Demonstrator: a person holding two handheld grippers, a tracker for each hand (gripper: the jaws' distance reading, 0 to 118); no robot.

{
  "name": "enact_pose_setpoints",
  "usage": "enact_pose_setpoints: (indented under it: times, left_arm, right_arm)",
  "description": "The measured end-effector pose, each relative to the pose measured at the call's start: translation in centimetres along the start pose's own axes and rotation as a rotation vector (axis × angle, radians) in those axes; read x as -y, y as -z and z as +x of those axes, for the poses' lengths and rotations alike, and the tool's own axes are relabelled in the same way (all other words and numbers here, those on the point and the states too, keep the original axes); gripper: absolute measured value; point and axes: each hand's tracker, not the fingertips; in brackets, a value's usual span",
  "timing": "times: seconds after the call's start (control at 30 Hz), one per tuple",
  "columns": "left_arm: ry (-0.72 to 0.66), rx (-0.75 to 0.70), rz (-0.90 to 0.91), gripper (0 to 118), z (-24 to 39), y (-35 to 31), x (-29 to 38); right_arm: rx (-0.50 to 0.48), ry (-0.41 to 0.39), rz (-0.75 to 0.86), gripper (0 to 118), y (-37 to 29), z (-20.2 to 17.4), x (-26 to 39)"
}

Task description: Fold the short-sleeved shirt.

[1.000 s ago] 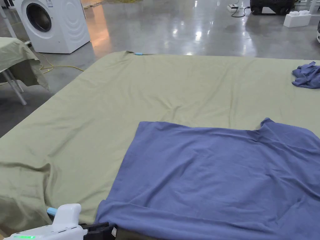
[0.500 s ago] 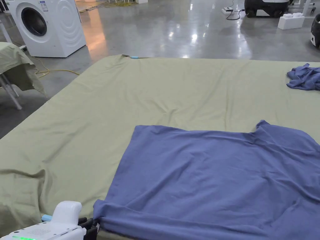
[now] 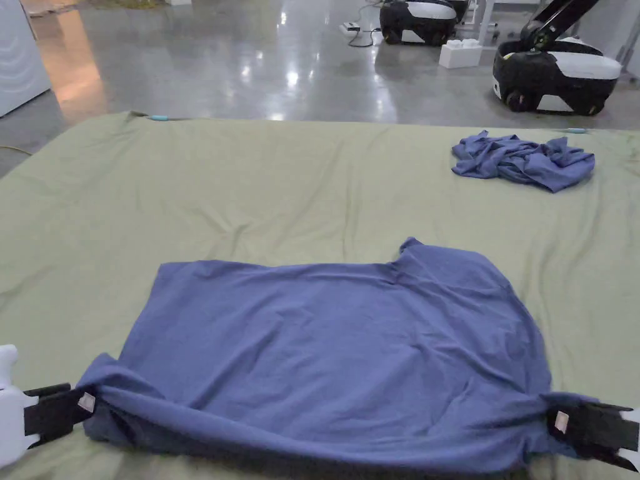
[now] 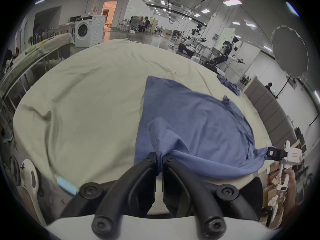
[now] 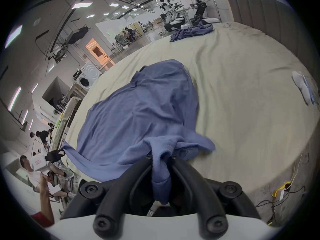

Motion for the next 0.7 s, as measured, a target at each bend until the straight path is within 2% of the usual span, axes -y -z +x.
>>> enact_pose_setpoints:
  times: [0.2,0.23,0.3,0.33,0.37,0.4,0.43,0.47,0.5,0.57,0.63,0.7]
  left_arm:
    - [0.0,-0.041,-0.019,5,0.6,5.5,-3.7]
    - [-0.007,-0.042,-0.025,5,0.8,6.3,-3.9]
    - [0.002,-0.075,-0.039,5,1.2,7.4,-4.2]
    - [0.011,-0.093,-0.047,5,1.5,7.9,-4.2]
    - [0.016,-0.109,-0.052,7,1.7,8.3,-4.1]
    - [0.027,-0.126,-0.078,21,1.6,8.6,-4.0]
    - [0.032,-0.136,-0.094,42,1.7,8.9,-4.0]
    - [0.026,-0.14,-0.089,66,1.7,8.9,-4.0]
    - [0.017,-0.135,-0.076,77,1.6,8.3,-3.9]
    - [-0.038,-0.108,0.036,77,1.5,5.7,-3.6]
    - [-0.018,-0.05,0.218,77,2.6,1.3,-2.3]
    - [0.026,-0.008,0.344,77,3.5,-2.4,-0.6]
  right_arm:
    - [0.092,-0.008,-0.086,8,6.4,0.2,-5.3]
    - [0.14,-0.021,-0.107,8,7.4,0.1,-5.6]
    - [0.135,0.0,-0.115,8,8.6,0.2,-5.8]
    - [0.156,0.024,-0.123,10,9.2,0.4,-5.9]
    - [0.161,0.054,-0.136,24,9.5,0.6,-6.0]
    - [0.164,0.071,-0.145,43,9.7,0.8,-6.0]
    - [0.184,0.074,-0.149,68,10.1,1.3,-6.2]
    - [0.187,0.079,-0.145,84,9.8,1.5,-6.4]
    - [0.16,0.075,-0.114,86,8.7,1.4,-6.3]
    - [0.133,0.034,0.0,86,5.4,0.7,-5.7]
    - [0.069,-0.057,0.192,86,0.8,-0.1,-3.8]
    - [0.076,-0.133,0.344,85,-2.7,-0.7,-0.9]
